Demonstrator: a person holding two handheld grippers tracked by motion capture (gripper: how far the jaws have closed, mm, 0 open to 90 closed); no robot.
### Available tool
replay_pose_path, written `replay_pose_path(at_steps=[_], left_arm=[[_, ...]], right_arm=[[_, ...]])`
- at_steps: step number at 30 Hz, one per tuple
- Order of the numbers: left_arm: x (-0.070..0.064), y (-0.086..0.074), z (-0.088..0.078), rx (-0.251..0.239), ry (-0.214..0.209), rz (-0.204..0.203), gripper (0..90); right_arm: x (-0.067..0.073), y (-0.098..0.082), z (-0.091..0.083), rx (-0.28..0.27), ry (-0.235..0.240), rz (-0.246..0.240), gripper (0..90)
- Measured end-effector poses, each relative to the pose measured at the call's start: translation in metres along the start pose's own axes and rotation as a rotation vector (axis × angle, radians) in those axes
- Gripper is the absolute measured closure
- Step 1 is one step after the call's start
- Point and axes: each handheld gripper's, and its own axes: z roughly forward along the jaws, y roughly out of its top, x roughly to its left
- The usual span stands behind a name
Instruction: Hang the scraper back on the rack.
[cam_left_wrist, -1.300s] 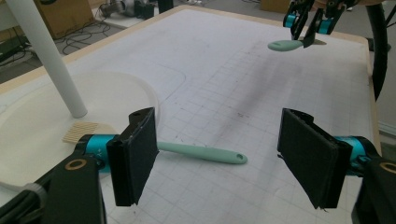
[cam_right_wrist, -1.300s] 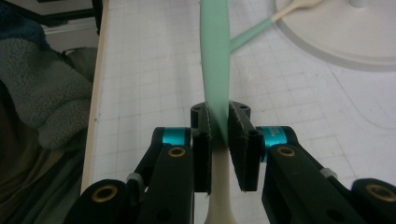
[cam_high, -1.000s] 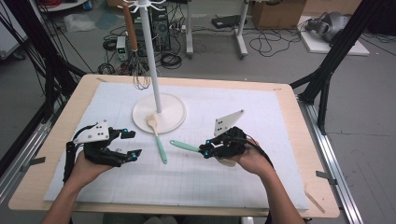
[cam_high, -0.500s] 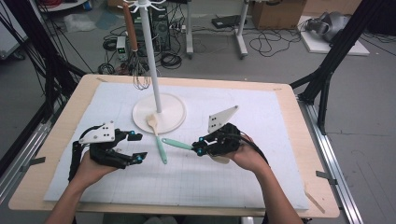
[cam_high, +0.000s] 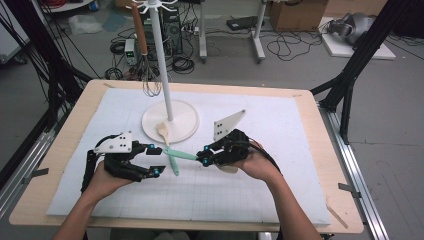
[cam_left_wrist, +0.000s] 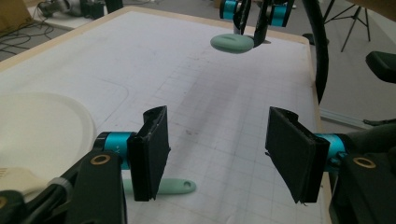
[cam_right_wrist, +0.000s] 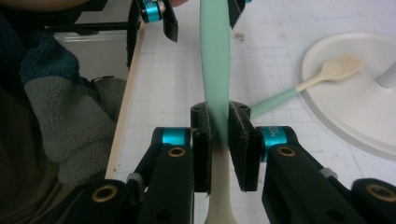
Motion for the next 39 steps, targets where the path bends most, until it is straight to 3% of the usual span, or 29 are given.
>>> replay_pose_path(at_steps=[19,39], left_arm=[[-0.005,0.008,0.014,0.017,-0.092,0.025,51.1],[0.001,0.007,0.011,-0.003,-0.108,0.022,62.7]], right_arm=[[0.001,0.008,0.020,0.011,0.058,-0.032,79.8],[-0.002,0.011,0.034,0.032,0.080,-0.040,79.7]])
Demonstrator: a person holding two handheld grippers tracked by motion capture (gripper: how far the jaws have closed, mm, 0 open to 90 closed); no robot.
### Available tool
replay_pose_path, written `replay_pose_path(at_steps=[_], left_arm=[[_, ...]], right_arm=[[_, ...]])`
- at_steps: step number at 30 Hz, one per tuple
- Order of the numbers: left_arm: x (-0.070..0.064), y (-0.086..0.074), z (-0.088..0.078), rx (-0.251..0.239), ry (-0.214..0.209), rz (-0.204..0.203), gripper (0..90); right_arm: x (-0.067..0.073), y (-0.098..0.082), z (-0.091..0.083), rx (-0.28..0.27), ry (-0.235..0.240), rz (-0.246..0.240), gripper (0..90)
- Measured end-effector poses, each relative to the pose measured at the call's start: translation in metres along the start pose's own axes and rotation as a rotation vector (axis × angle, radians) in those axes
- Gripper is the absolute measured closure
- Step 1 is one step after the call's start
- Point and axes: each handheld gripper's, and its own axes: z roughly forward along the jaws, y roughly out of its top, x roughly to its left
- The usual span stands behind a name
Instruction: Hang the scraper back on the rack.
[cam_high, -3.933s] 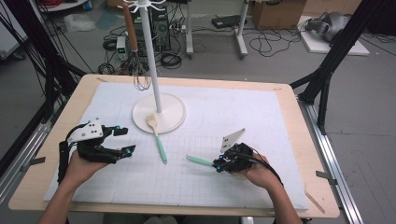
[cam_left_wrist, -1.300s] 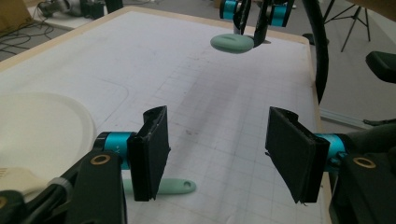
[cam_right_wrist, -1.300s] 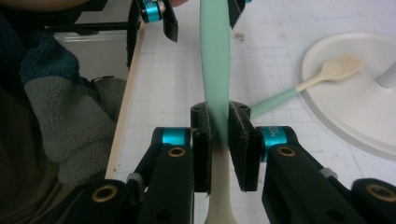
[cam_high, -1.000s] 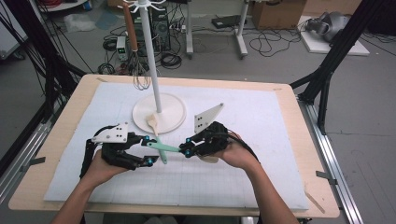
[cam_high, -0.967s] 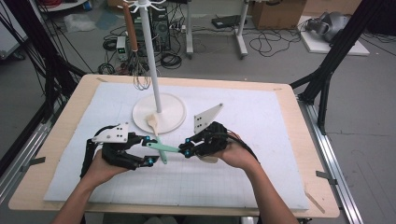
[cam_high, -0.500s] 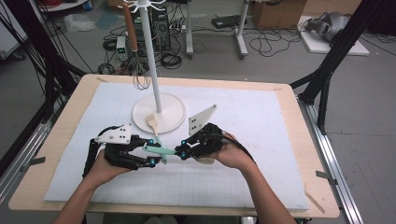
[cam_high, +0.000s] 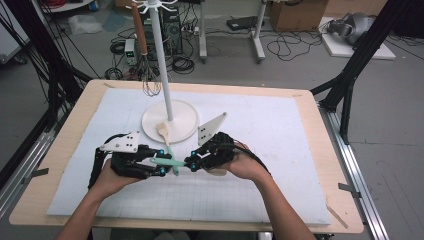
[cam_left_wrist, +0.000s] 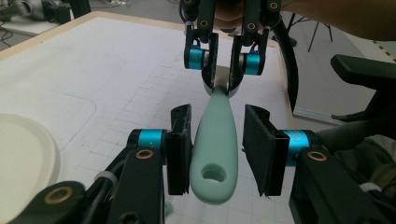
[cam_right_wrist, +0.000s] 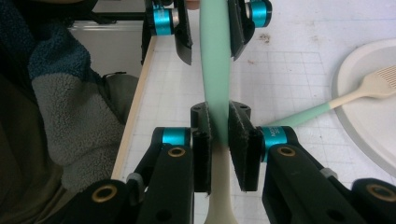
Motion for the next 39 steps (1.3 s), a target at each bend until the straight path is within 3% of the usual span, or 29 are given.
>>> replay_pose_path(at_steps=[39], left_arm=[[0.0034,-0.0024,-0.0022,-0.008,-0.042,-0.016,73.2]], right_arm=[[-0.0030,0.0026,0.0055,0.008,0.027,-0.020,79.7]])
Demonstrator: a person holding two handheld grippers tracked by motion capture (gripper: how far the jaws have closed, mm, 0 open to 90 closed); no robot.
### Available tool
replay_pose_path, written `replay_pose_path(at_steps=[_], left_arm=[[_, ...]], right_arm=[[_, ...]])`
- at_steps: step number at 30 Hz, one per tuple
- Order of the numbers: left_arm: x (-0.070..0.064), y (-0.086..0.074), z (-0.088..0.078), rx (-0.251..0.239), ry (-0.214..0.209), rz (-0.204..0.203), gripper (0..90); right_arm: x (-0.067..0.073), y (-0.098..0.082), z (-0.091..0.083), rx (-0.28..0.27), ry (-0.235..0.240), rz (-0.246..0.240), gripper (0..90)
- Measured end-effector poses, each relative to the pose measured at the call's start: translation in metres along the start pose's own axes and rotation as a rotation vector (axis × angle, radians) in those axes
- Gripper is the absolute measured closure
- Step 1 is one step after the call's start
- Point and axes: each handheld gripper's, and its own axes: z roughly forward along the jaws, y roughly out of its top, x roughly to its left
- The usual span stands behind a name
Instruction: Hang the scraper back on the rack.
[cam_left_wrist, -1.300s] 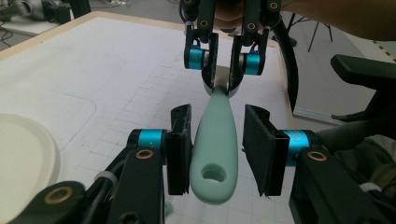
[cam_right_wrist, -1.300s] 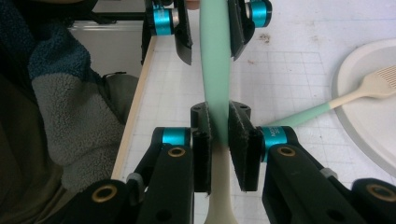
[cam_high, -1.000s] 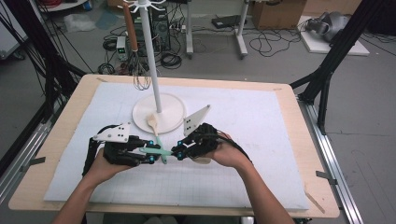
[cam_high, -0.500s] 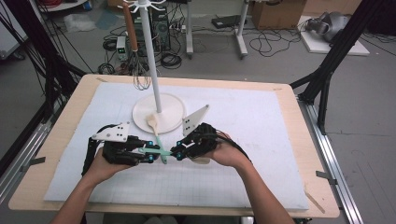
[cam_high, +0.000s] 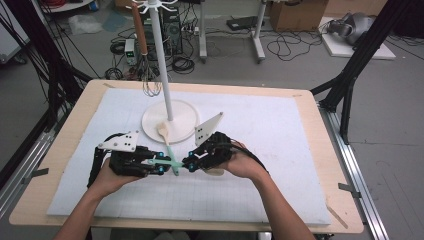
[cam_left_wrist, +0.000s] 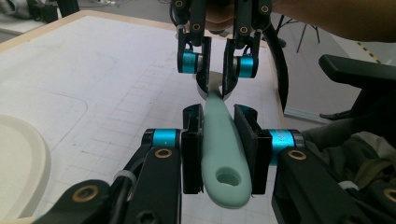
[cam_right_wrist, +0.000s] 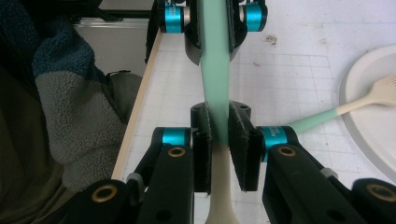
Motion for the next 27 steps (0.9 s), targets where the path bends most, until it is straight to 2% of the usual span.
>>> replay_pose_path(at_steps=[27], left_arm=[[0.0042,-0.0005,-0.0014,0.008,-0.014,-0.025,73.8]], right_arm=[[-0.0012,-0.0001,0.0035,0.003,-0.004,-0.004,78.7]])
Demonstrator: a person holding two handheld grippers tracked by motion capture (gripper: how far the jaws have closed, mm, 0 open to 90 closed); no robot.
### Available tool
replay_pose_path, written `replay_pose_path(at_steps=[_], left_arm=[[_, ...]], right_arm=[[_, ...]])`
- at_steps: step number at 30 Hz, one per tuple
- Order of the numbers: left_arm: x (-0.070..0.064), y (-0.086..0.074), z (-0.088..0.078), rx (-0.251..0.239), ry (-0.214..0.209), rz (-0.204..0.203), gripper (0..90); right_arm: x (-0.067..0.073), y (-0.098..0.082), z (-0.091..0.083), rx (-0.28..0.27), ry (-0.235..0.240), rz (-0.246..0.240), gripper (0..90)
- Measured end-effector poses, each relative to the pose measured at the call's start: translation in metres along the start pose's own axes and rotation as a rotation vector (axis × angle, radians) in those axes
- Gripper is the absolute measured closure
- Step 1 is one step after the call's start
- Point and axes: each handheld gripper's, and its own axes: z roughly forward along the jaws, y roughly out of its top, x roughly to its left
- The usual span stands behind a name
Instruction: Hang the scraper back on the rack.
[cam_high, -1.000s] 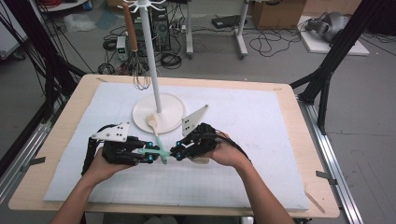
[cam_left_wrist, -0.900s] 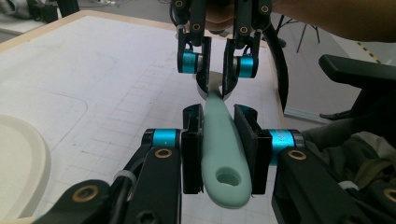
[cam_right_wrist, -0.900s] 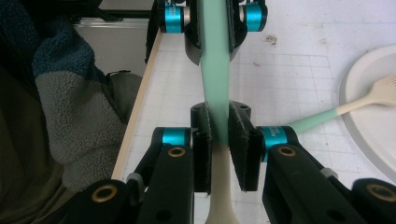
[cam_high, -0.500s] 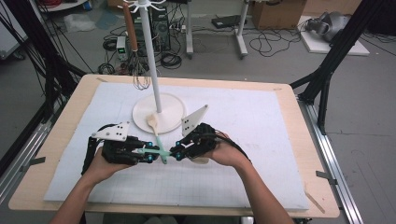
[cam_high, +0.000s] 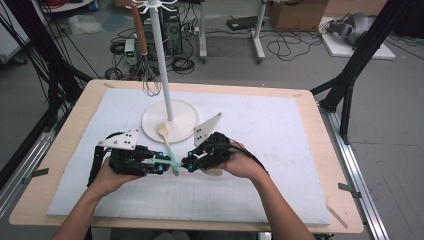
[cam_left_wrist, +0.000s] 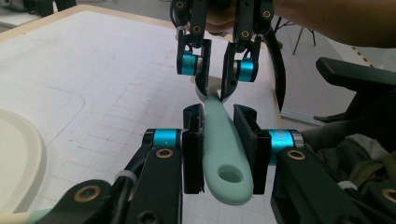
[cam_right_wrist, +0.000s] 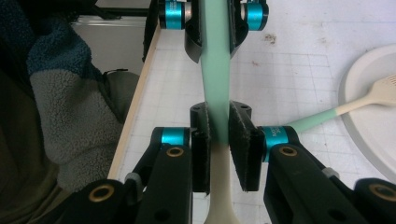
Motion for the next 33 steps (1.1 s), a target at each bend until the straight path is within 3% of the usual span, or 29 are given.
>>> replay_pose_path(at_steps=[9,15,22,27,33], left_arm=[[0.000,0.000,0.000,-0.007,0.003,-0.004,73.8],[0.000,0.000,0.000,-0.007,-0.005,-0.008,73.8],[-0.002,0.000,0.002,0.009,-0.024,0.003,73.8],[-0.001,0.000,0.002,0.007,-0.034,0.002,73.7],[0.001,0.000,0.000,-0.016,-0.009,-0.022,70.7]], right_arm=[[0.000,0.000,0.000,-0.003,-0.001,0.002,77.5],[-0.002,-0.001,0.004,0.001,0.016,0.013,70.7],[-0.004,-0.002,0.011,0.029,0.068,0.028,74.0],[-0.003,-0.001,0.011,0.038,0.081,0.023,78.0],[0.001,0.001,0.010,0.043,0.023,-0.007,79.0]])
